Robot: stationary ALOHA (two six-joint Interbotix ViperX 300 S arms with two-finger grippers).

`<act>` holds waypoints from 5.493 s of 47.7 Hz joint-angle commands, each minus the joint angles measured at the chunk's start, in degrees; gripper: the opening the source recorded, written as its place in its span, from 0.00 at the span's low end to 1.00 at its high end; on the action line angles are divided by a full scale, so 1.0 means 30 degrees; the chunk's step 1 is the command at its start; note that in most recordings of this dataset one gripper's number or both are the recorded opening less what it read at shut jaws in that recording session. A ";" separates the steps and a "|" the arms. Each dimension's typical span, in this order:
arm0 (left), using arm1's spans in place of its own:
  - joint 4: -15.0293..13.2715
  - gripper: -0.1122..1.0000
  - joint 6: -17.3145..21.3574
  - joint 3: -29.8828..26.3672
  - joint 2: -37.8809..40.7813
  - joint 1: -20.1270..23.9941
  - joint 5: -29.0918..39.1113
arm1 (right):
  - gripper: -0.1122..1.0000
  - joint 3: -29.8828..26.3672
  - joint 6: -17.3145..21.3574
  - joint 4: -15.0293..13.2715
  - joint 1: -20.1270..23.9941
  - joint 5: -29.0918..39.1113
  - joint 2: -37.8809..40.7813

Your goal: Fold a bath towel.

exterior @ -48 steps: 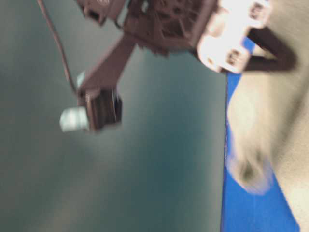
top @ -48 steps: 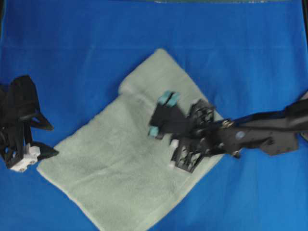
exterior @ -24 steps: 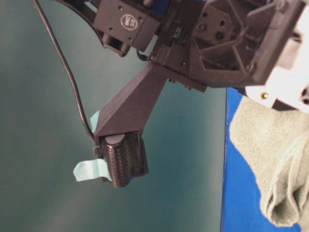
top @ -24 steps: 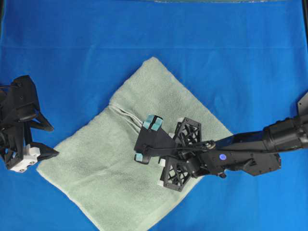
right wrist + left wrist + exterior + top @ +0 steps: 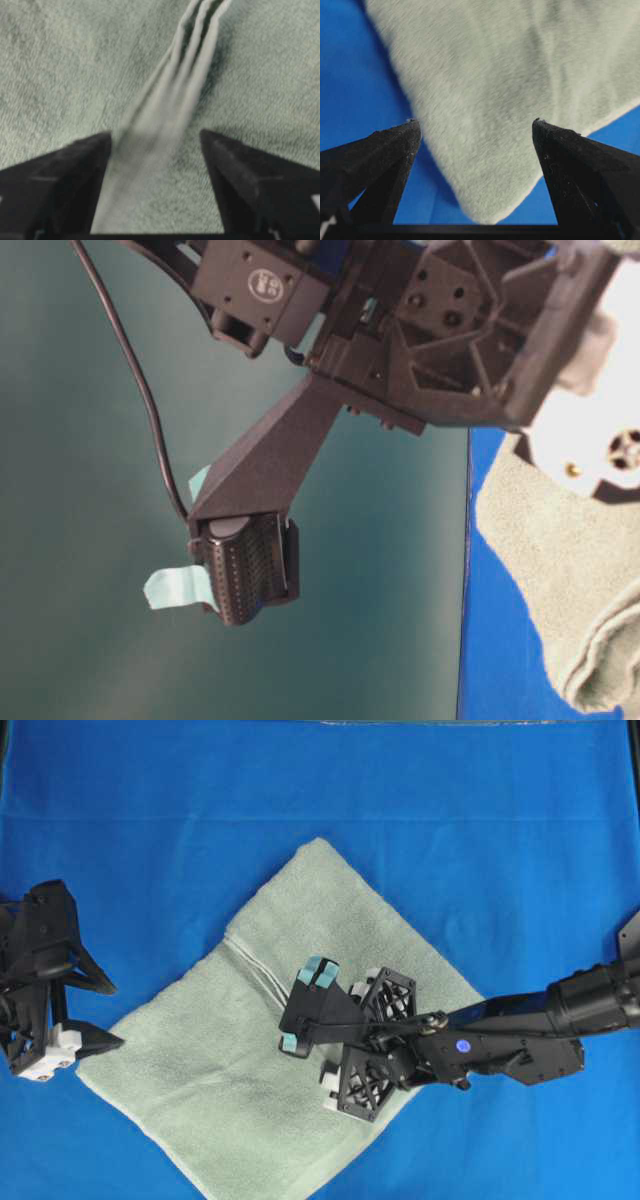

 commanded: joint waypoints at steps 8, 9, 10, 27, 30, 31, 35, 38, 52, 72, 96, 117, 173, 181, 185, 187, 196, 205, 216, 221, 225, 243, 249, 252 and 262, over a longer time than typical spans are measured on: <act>0.0176 0.88 0.7090 -0.0791 0.0000 -0.1143 -0.2637 | 0.68 -0.0088 0.0000 -0.1289 0.0762 -0.0029 -0.3223; 0.0146 0.88 0.8057 -0.0791 0.0000 -0.1260 -0.2871 | 0.68 0.0029 0.0029 -0.1348 0.0762 0.0000 -0.3457; 0.0176 0.88 0.8994 -0.0820 0.0000 -0.1436 -0.3193 | 0.68 0.0117 0.0029 -0.1436 0.0762 0.0029 -0.3691; -0.0469 0.84 2.1797 -0.1963 0.1816 -0.3457 -0.5566 | 0.68 0.2695 0.0615 -0.1729 -0.0410 0.0176 -0.5742; -0.0469 0.81 2.1533 -0.2549 0.2988 -0.3486 -0.5508 | 0.68 0.2813 0.0615 -0.1729 -0.0586 0.0176 -0.5830; -0.0469 0.81 2.1475 -0.2754 0.3369 -0.3516 -0.5479 | 0.68 0.2842 0.0615 -0.1729 -0.0645 0.0176 -0.5830; -0.0469 0.80 2.1152 -0.3926 0.5273 -0.3809 -0.5039 | 0.68 0.2900 0.0615 -0.1729 -0.0850 0.0322 -0.5889; -0.0469 0.80 2.0918 -0.5010 0.6709 -0.4131 -0.4395 | 0.68 0.2900 0.0615 -0.1729 -0.0938 0.0557 -0.5889; -0.0469 0.80 2.0625 -0.8174 1.2568 -0.4482 0.0586 | 0.68 0.2900 0.0615 -0.1787 -0.0996 0.1641 -0.5889; -0.0498 0.80 1.9014 -0.8174 1.5059 -0.3604 -0.1992 | 0.68 0.3369 0.0615 -0.1904 -0.0996 0.2432 -0.6211; -0.0469 0.22 1.6553 -0.8203 1.5088 -0.3193 -0.0996 | 0.67 0.3457 0.0645 -0.2021 -0.0498 0.2461 -0.6270; -0.0352 0.22 1.7930 -1.3887 1.3213 -0.4043 0.8496 | 0.67 0.3662 0.0645 -0.2021 0.0234 0.4307 -0.8115; -0.0586 0.22 3.6621 -2.5986 2.1797 0.6768 0.8086 | 0.67 0.6562 0.0674 -0.2021 0.1611 0.4805 -1.0957; -0.0615 0.22 3.4980 -2.5137 2.1475 0.6738 0.6211 | 0.67 0.6592 0.0645 -0.2168 0.1641 0.4805 -1.1016; -0.0586 0.22 3.4219 -2.4844 2.1357 0.6797 0.5977 | 0.67 0.6592 0.0645 -0.2197 0.1641 0.4805 -1.1104; -0.0586 0.22 3.3779 -2.4785 2.1328 0.6826 0.5977 | 0.67 0.6621 0.0645 -0.2197 0.1641 0.4805 -1.1133; -0.0586 0.29 3.1318 -2.4404 2.1152 0.7119 0.5537 | 0.67 0.6621 0.0645 -0.2197 0.1641 0.4717 -1.1162; -0.0615 0.78 2.7715 -2.4141 2.0713 0.7588 0.4102 | 0.67 0.6650 0.0645 -0.2197 0.1641 0.4687 -1.1514; -0.0615 0.88 2.5811 -2.2588 1.9014 0.7939 0.3867 | 0.67 0.6885 0.0674 -0.2549 0.1641 0.4629 -1.2393; -0.0615 0.89 2.4756 -2.1006 1.7373 0.7939 0.3867 | 0.67 0.6914 0.0674 -0.2959 0.1641 0.4570 -1.2832; -0.0615 0.89 2.3320 -1.9658 1.5908 0.7939 0.3662 | 0.67 0.6826 0.0645 -0.3428 0.1641 0.4570 -1.3271; -0.0674 0.88 1.9688 -1.2891 0.6797 0.6650 -0.1553 | 0.67 0.6797 0.0615 -0.5771 0.1641 0.3896 -1.5352; -0.0674 0.88 1.8193 -1.0781 0.4805 0.6445 -0.3223 | 0.67 0.7090 0.0615 -0.6826 0.1641 0.3369 -1.6348; -0.0645 0.88 1.6963 -0.9727 0.3574 0.6445 -0.3779 | 0.67 0.7266 0.0615 -0.7324 0.1641 0.3164 -1.6904; -0.0674 0.88 1.4971 -0.6943 0.0322 0.6357 -0.5391 | 0.67 0.8525 0.0615 -0.8994 0.1641 0.2637 -1.9102</act>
